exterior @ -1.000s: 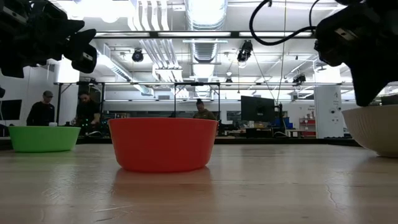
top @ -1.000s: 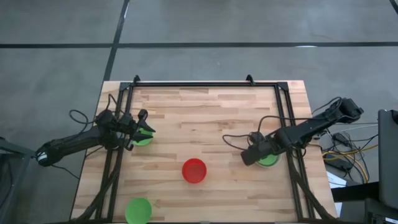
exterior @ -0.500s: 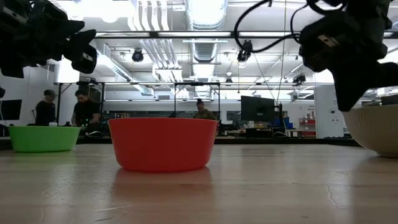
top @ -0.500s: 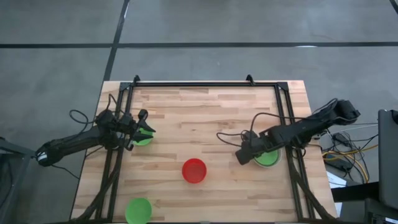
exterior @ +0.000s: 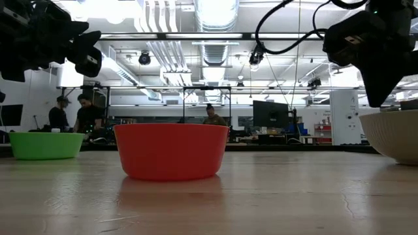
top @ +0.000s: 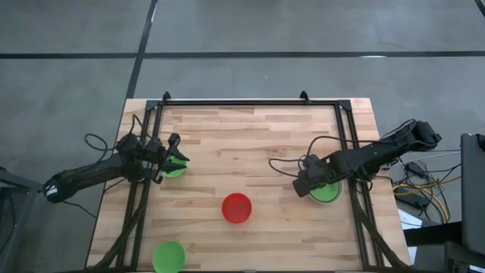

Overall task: Nest bowls inside each other
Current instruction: Move the stacked bowls to the center of the table

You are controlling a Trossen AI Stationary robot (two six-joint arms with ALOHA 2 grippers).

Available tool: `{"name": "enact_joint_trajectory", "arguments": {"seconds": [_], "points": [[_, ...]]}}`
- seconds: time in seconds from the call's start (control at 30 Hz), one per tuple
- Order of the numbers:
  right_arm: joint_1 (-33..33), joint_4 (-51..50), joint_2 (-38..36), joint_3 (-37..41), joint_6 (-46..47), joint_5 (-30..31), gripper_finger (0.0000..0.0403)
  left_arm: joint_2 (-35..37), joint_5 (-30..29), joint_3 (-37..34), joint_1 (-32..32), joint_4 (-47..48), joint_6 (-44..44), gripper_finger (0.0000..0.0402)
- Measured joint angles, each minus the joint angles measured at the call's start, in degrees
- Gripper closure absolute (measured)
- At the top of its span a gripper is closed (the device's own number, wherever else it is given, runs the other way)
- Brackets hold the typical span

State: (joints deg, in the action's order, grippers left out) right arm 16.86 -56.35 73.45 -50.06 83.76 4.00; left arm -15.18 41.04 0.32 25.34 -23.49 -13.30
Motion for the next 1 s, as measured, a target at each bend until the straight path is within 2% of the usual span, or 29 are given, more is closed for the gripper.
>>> {"name": "enact_joint_trajectory", "arguments": {"seconds": [0.27, 1.0], "points": [[0.00, -1.00, -0.22, 1.02, 0.27, -1.48, 0.0394, 0.00, 0.01, 0.00, 0.04, -0.02, 0.01, 0.0280], [0.00, 7.95, -0.20, 5.55, 0.88, -2.74, 0.0394, -0.01, 0.00, 0.00, -0.01, -0.02, 0.00, 0.0280]]}}
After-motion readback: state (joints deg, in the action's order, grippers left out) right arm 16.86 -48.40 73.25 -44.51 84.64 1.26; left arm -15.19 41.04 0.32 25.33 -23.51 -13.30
